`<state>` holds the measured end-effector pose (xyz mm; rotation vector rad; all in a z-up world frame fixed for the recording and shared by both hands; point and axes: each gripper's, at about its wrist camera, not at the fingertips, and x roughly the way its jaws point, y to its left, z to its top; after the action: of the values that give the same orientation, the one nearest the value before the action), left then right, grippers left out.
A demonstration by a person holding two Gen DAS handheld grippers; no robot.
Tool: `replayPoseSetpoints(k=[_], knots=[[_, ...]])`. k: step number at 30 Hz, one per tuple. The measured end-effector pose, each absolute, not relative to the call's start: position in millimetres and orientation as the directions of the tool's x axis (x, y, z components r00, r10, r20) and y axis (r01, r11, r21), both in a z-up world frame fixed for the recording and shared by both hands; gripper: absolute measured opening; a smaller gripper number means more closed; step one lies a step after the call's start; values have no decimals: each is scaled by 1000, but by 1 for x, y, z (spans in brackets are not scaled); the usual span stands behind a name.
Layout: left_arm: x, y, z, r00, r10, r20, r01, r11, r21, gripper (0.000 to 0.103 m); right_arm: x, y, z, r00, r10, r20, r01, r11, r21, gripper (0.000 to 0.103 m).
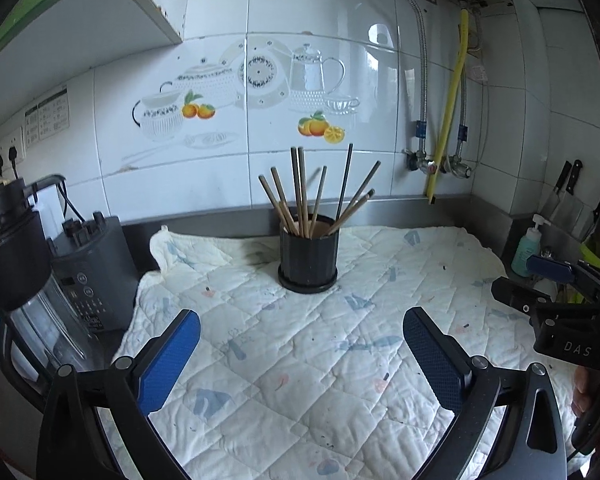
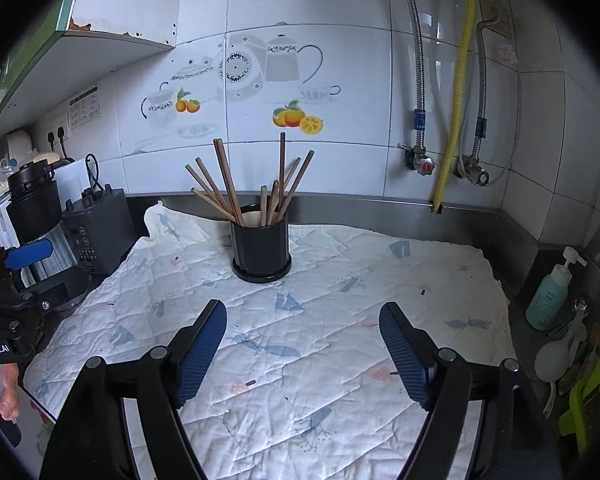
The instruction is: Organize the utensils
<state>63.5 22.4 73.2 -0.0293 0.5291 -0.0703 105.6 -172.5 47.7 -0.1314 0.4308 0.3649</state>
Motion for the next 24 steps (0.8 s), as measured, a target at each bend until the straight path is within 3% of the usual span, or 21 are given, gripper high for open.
replayPoseSetpoints(k=[24], knots=[[69,35,45,821,-47,-569,5,997,-76,103,102,-186,31,838,278,-469,-335,941,-42,88]])
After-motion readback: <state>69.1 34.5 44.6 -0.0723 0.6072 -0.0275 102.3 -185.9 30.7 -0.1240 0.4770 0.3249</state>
